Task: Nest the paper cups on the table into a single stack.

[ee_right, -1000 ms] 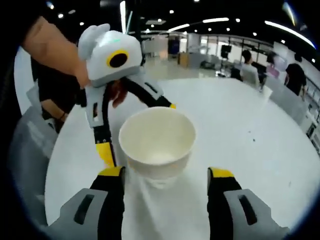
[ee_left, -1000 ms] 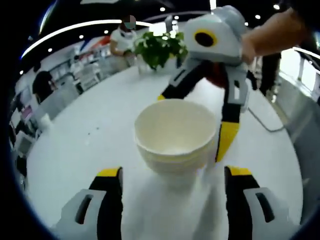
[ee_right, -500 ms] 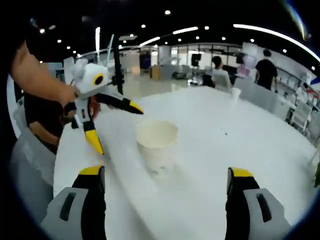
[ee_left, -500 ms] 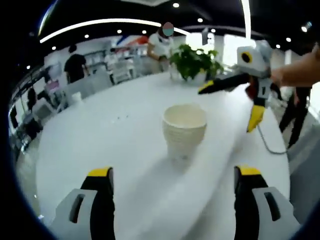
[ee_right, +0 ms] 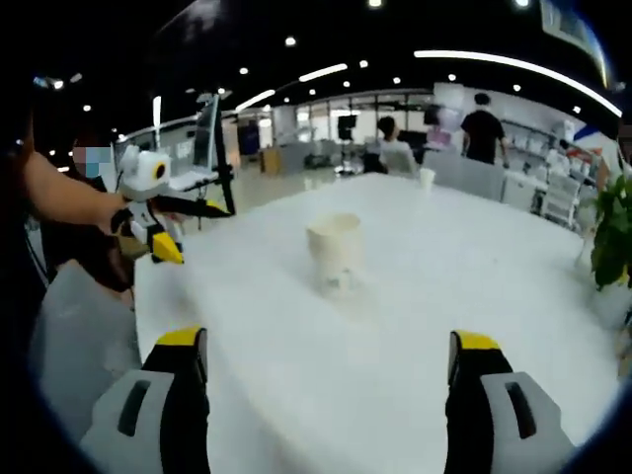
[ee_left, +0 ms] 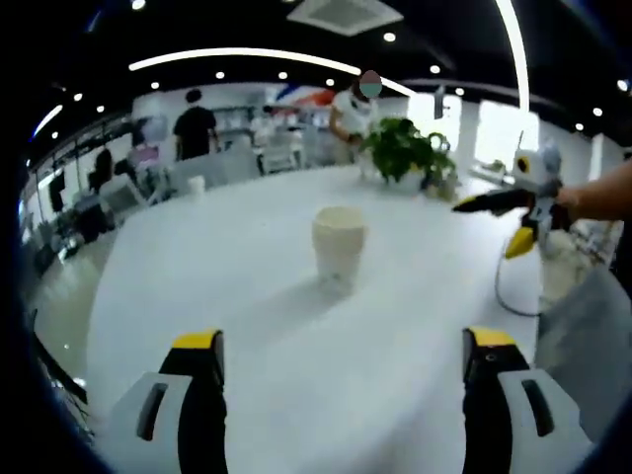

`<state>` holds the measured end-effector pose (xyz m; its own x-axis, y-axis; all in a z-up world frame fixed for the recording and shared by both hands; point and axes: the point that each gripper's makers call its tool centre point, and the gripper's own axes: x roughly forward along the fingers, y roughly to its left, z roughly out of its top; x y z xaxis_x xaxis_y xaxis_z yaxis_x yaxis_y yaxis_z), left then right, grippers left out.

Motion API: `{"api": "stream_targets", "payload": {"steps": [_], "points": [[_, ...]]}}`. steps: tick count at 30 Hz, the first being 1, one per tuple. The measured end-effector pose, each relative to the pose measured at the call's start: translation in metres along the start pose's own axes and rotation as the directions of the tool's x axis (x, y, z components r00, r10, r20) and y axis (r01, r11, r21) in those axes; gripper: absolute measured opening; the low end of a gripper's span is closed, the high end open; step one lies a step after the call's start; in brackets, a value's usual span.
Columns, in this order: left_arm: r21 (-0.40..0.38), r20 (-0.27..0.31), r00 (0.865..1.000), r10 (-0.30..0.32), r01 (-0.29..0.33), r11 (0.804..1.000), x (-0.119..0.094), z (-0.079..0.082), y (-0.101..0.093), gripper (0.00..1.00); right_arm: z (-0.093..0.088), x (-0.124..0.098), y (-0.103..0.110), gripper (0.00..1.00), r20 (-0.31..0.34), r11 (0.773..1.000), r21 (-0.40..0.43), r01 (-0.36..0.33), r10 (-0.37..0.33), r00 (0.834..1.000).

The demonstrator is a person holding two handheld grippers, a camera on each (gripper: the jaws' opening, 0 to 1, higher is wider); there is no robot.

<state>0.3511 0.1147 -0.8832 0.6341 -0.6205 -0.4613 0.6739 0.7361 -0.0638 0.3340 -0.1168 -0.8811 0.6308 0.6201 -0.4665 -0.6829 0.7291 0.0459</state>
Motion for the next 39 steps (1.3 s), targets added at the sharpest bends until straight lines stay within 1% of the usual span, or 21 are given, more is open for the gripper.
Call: {"api": "stream_targets", "payload": {"steps": [2, 3, 7, 9, 11, 14, 16, 20, 26, 28, 31, 33, 35, 37, 39], "points": [[0.008, 0.005, 1.000, 0.001, -0.001, 1.000, -0.009, 0.001, -0.003, 0.98, -0.001, -0.007, 0.003, 1.00, 0.009, 1.000, 0.007, 0.012, -0.012, 1.000], [0.006, 0.009, 1.000, -0.007, 0.007, 1.000, -0.015, 0.002, -0.007, 0.98, 0.000, -0.010, 0.007, 1.00, 0.023, 1.000, 0.020, 0.014, -0.015, 1.000], [0.008, 0.024, 1.000, -0.016, 0.016, 1.000, -0.026, -0.001, -0.014, 0.98, 0.005, -0.020, 0.016, 1.00, 0.067, 1.000, 0.004, 0.031, -0.031, 0.997], [0.029, 0.038, 0.999, 0.001, -0.002, 1.000, -0.031, -0.001, -0.017, 0.98, 0.008, -0.024, 0.022, 1.00, 0.092, 1.000, -0.001, 0.029, -0.029, 0.995], [0.047, 0.060, 0.998, 0.024, -0.027, 0.999, -0.036, 0.000, -0.017, 0.98, 0.010, -0.027, 0.023, 1.00, 0.108, 0.998, -0.027, 0.055, -0.052, 0.993], [0.033, 0.084, 0.995, 0.052, -0.055, 0.998, -0.042, 0.001, -0.017, 0.98, 0.008, -0.031, 0.023, 1.00, 0.120, 0.997, -0.039, 0.074, -0.069, 0.990], [0.022, 0.084, 0.995, 0.048, -0.050, 0.999, -0.044, -0.002, -0.020, 0.98, 0.008, -0.034, 0.023, 1.00, 0.124, 0.997, -0.003, 0.074, -0.073, 0.990], [0.052, 0.091, 0.995, 0.050, -0.055, 0.997, -0.048, -0.003, -0.029, 0.98, 0.003, -0.037, 0.027, 1.00, 0.121, 0.997, -0.017, 0.074, -0.072, 0.990], [0.032, 0.093, 0.994, 0.054, -0.057, 0.998, -0.049, -0.005, -0.027, 0.98, 0.002, -0.039, 0.023, 1.00, 0.125, 0.996, -0.010, 0.086, -0.084, 0.989], [0.017, 0.094, 0.994, 0.054, -0.056, 0.998, -0.049, -0.005, -0.028, 0.98, 0.001, -0.039, 0.023, 1.00, 0.119, 0.996, -0.008, 0.084, -0.083, 0.989], [0.015, 0.095, 0.994, 0.063, -0.065, 0.998, -0.050, -0.005, -0.027, 0.98, -0.002, -0.037, 0.026, 1.00, 0.113, 0.997, -0.011, 0.079, -0.078, 0.991], [0.007, 0.091, 0.994, 0.065, -0.066, 0.998, -0.049, -0.006, -0.026, 0.98, -0.005, -0.037, 0.027, 1.00, 0.102, 0.997, 0.006, 0.079, -0.079, 0.992], [0.010, 0.086, 0.993, 0.077, -0.078, 0.997, -0.050, -0.007, -0.025, 0.98, -0.004, -0.038, 0.027, 1.00, 0.110, 0.997, 0.026, 0.079, -0.081, 0.991], [-0.001, 0.082, 0.994, 0.070, -0.070, 0.998, -0.050, -0.010, -0.026, 0.98, -0.005, -0.039, 0.025, 1.00, 0.112, 0.996, 0.031, 0.083, -0.086, 0.990], [0.004, 0.071, 0.995, 0.068, -0.068, 0.998, -0.050, -0.012, -0.026, 0.98, -0.008, -0.039, 0.025, 1.00, 0.104, 0.996, 0.032, 0.085, -0.088, 0.991]]}}
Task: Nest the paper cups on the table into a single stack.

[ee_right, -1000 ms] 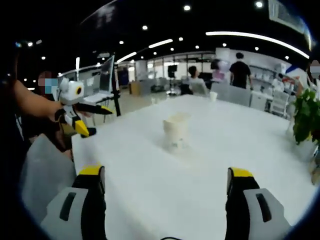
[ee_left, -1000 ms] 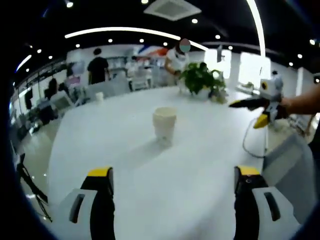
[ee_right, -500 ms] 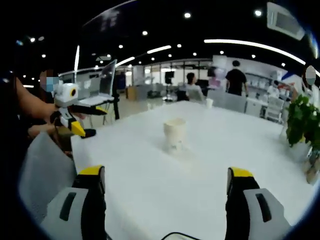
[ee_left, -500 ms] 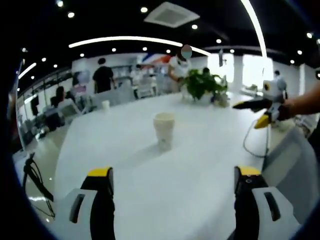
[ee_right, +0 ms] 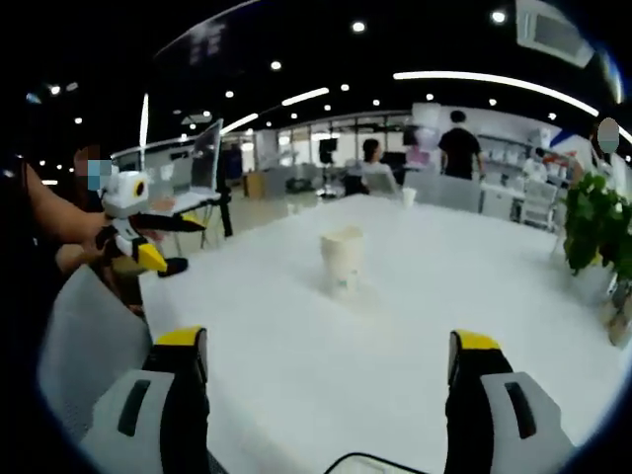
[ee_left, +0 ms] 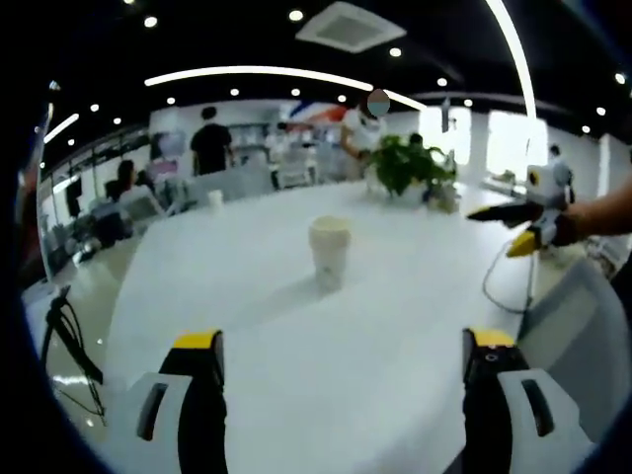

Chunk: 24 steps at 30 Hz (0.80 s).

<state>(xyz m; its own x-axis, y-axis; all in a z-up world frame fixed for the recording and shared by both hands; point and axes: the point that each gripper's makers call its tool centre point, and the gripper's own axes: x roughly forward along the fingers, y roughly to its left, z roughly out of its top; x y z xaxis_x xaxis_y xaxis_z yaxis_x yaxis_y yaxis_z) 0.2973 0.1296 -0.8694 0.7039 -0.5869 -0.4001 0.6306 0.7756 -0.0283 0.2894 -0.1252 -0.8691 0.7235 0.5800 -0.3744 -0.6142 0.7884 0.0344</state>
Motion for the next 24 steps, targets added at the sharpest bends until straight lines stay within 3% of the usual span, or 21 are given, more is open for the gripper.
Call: {"api": "stream_targets", "payload": {"steps": [13, 14, 16, 24], "points": [[0.000, -0.024, 1.000, 0.000, 0.000, 1.000, -0.005, -0.006, 0.004, 0.98, -0.012, 0.000, 0.000, 1.00, -0.032, 1.000, -0.001, -0.011, 0.011, 0.999], [0.001, -0.026, 1.000, 0.000, 0.000, 1.000, 0.015, -0.019, 0.006, 0.98, -0.013, 0.000, 0.000, 1.00, -0.033, 1.000, 0.000, -0.011, 0.011, 0.999], [-0.003, -0.034, 0.999, -0.004, 0.004, 1.000, 0.036, -0.031, 0.003, 0.98, -0.038, 0.015, -0.023, 1.00, -0.036, 1.000, 0.004, -0.012, 0.013, 0.999], [0.003, -0.055, 0.998, -0.017, 0.017, 1.000, 0.071, -0.056, 0.002, 0.98, -0.073, 0.034, -0.047, 1.00, -0.050, 1.000, 0.001, -0.023, 0.023, 0.998]]}}
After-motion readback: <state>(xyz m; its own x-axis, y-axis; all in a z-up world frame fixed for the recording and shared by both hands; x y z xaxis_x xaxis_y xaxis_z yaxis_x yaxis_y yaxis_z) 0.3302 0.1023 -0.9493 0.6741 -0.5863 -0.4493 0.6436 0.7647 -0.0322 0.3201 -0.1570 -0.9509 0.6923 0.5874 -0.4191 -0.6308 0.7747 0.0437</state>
